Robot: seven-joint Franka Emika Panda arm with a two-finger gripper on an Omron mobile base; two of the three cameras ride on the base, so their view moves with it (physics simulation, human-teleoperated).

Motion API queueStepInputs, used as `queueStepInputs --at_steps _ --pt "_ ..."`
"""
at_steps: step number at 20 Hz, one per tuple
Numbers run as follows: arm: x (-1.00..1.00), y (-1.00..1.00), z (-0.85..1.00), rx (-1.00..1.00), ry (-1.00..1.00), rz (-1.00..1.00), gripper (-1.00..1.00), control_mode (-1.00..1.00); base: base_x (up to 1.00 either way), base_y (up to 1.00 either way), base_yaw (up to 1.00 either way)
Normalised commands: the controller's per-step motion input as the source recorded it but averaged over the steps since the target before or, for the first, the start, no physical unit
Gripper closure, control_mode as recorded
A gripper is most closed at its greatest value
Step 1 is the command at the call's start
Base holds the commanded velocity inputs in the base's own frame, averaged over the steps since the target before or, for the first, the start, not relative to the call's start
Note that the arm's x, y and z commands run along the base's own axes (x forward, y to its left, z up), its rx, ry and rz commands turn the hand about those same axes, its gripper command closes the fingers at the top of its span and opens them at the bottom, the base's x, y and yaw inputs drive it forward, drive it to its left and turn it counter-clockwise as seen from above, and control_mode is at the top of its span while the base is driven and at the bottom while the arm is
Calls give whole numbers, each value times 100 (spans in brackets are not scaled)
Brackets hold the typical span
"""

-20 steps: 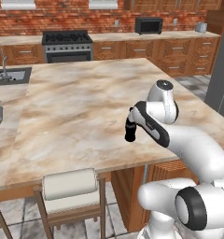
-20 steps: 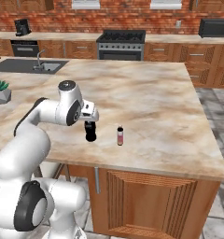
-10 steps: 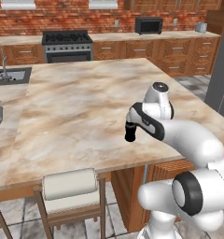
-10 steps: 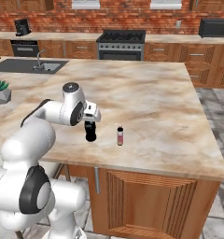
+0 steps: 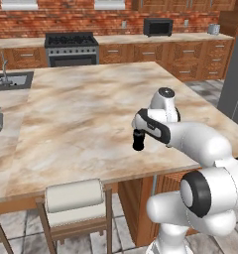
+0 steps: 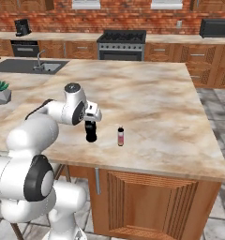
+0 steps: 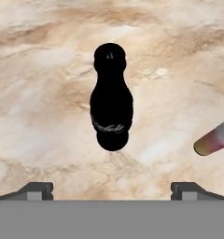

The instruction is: Place the large bottle from the dining counter next to the other large bottle outside the sink, and place the small bottle from the dining counter next to the other small bottle inside the sink.

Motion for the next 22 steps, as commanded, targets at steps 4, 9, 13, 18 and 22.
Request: queueStepInputs --at_steps 4,9,13,18,22 --pt "20 5 -7 0 0 0 -100 -100 0 0 0" --pt "17 3 -11 0 0 0 -100 -100 0 0 0" --pt "15 0 -13 0 0 0 -100 -100 0 0 0" --pt "17 0 -13 0 0 0 -100 -100 0 0 0" --pt "17 0 -9 0 0 0 -100 -100 0 0 0"
